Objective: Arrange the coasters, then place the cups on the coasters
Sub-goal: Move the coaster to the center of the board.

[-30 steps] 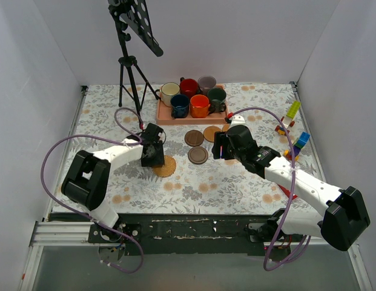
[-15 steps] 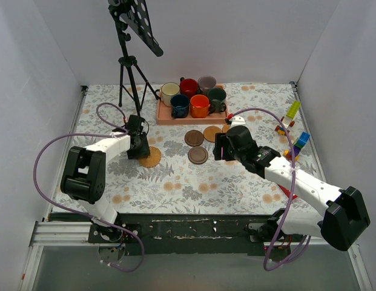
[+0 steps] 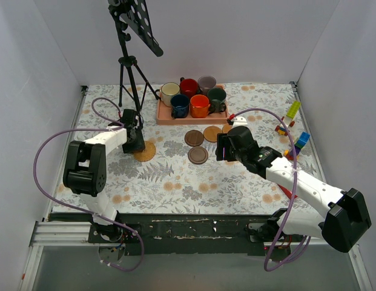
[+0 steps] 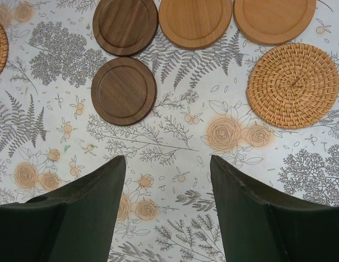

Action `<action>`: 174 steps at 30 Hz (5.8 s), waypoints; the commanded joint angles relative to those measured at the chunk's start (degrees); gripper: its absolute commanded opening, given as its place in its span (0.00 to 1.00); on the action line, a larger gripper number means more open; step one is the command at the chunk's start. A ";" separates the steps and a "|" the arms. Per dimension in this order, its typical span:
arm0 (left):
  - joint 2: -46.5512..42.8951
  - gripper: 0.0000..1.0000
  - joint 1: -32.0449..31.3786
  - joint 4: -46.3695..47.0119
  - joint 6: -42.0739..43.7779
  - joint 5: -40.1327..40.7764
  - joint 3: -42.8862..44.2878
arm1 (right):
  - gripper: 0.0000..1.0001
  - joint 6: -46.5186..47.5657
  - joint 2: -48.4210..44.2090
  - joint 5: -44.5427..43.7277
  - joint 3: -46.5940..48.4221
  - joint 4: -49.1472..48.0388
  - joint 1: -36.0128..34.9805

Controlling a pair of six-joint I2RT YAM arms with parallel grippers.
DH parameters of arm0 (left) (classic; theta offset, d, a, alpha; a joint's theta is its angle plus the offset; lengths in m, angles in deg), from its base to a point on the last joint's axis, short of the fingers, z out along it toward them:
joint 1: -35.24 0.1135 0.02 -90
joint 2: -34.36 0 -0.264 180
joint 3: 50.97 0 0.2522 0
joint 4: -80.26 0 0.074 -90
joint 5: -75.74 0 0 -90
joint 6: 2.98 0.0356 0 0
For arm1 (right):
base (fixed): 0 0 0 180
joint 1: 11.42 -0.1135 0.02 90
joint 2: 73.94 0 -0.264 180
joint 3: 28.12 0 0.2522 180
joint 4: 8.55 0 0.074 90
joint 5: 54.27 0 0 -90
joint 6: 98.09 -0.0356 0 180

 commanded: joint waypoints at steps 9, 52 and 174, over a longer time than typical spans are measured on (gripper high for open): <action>3.18 0.49 1.67 -0.34 2.66 5.91 2.27 | 0.71 -0.61 -2.29 -3.27 2.71 1.77 0.89; -23.63 0.98 -5.45 -9.31 -6.65 -11.21 11.32 | 0.78 18.90 23.10 16.51 16.77 11.62 29.46; -34.44 0.98 -9.67 -11.86 -9.29 -8.33 -5.20 | 0.49 10.38 44.29 17.38 20.63 5.29 -13.61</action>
